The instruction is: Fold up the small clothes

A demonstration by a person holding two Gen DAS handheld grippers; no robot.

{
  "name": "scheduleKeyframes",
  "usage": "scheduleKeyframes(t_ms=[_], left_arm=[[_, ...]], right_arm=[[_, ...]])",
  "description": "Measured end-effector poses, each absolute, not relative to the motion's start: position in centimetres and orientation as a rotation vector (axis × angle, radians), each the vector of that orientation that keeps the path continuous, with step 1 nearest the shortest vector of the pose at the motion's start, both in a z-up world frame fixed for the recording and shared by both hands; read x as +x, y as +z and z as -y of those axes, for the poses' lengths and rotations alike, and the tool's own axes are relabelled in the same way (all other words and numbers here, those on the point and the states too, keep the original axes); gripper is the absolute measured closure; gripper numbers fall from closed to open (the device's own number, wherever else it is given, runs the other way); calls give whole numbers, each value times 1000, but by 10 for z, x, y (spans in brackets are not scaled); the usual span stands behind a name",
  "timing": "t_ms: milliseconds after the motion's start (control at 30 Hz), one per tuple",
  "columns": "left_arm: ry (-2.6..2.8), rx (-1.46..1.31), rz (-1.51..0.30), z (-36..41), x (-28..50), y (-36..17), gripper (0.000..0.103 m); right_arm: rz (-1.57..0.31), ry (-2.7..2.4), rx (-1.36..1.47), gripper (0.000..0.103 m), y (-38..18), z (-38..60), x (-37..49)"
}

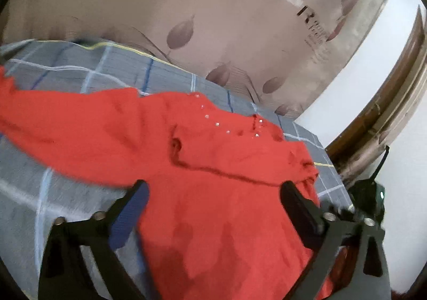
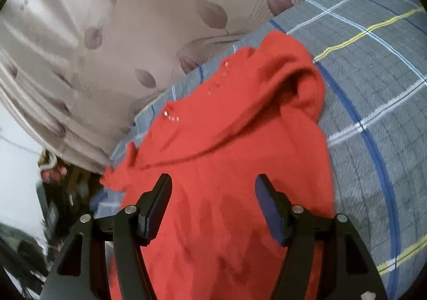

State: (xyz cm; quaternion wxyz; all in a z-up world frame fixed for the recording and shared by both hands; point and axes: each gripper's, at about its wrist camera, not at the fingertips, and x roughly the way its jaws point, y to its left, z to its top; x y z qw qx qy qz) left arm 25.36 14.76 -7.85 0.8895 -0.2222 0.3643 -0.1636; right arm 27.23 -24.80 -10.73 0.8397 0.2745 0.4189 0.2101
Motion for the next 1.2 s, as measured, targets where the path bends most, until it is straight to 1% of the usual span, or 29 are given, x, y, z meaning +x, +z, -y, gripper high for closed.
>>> scheduleKeyframes(t_ms=[33,67,100,233,333,367,400,433,500,633,733,933,1000,1067,1133,1200], left_arm=[[-346,-439,-784,-143,271,-81,17],[-341,-423,-810,-140,282,-86,26],[-328,-422,-853,-137,298,-93,29],[-310,-476,-947,-138,332,-116,30],[-321,-457,-925,-135,343,-118,31],[-334,-448,-915,-132,345,-117,57],[-336,-414,-919,-126,348,-116,102],[-312,-374,-932,-122,351,-116,99],[-272,-348,-907,-121,355,-113,99],[-213,-339,-786,-137,341,-86,100],[-140,-341,-724,-160,331,-75,100],[-32,-340,-767,-181,332,-102,100],[-37,-334,-767,-179,330,-107,100],[-5,-266,-755,-171,328,-111,99],[2,-301,-756,-174,328,-112,99],[3,-357,-755,-181,329,-115,99]], right_arm=[[-880,456,577,39,-106,245,272],[-871,462,571,37,-106,243,272],[-868,467,568,36,-106,244,271],[-864,491,581,35,-109,248,268],[-855,496,615,32,-112,254,267],[-855,492,631,31,-113,256,268],[-853,489,650,29,-114,259,268],[-850,486,667,28,-115,262,269],[-845,475,705,27,-118,269,269],[-804,459,768,27,-120,281,265],[-783,458,797,27,-121,286,264],[-778,454,808,26,-121,288,264],[-798,450,813,26,-121,288,266],[-821,458,849,26,-120,291,271],[-825,430,889,25,-115,303,279],[-819,342,791,25,-102,315,288]])
